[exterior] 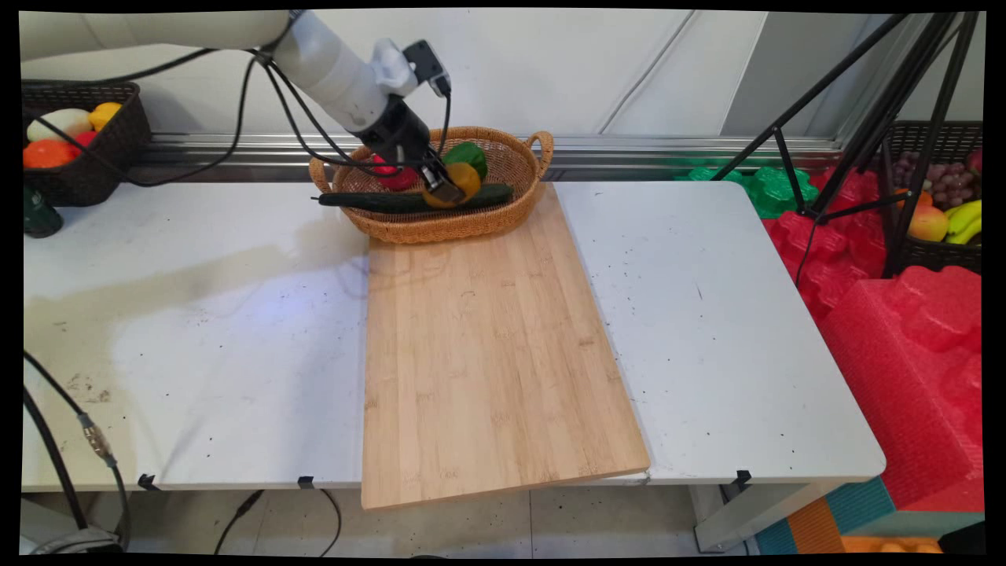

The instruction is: Place the picked object in the vegetable basket

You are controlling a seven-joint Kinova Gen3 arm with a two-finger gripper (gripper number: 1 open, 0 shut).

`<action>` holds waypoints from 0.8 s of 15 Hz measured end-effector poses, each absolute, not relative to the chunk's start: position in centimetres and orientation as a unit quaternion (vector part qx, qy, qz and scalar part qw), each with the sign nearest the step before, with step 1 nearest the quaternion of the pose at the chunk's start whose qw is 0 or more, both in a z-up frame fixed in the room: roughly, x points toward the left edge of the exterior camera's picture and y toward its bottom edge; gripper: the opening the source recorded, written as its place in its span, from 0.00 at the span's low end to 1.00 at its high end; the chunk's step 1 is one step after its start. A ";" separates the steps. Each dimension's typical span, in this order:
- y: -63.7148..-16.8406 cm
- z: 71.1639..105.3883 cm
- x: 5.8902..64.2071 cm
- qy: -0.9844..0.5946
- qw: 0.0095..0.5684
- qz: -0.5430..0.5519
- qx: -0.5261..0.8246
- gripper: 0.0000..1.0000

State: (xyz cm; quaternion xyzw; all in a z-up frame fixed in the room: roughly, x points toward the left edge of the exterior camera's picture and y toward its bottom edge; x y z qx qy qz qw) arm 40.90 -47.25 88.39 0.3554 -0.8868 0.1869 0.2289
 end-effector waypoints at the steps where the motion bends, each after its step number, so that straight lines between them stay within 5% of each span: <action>1: -47.6 88.0 40.8 -0.888 0.228 0.184 0.354 0.00; 7: -49.9 85.7 40.6 -0.895 0.229 0.168 0.345 0.00; 8: -50.0 85.6 40.6 -0.895 0.229 0.167 0.344 1.00; 12: -50.5 85.4 40.5 -0.895 0.236 0.165 0.341 1.00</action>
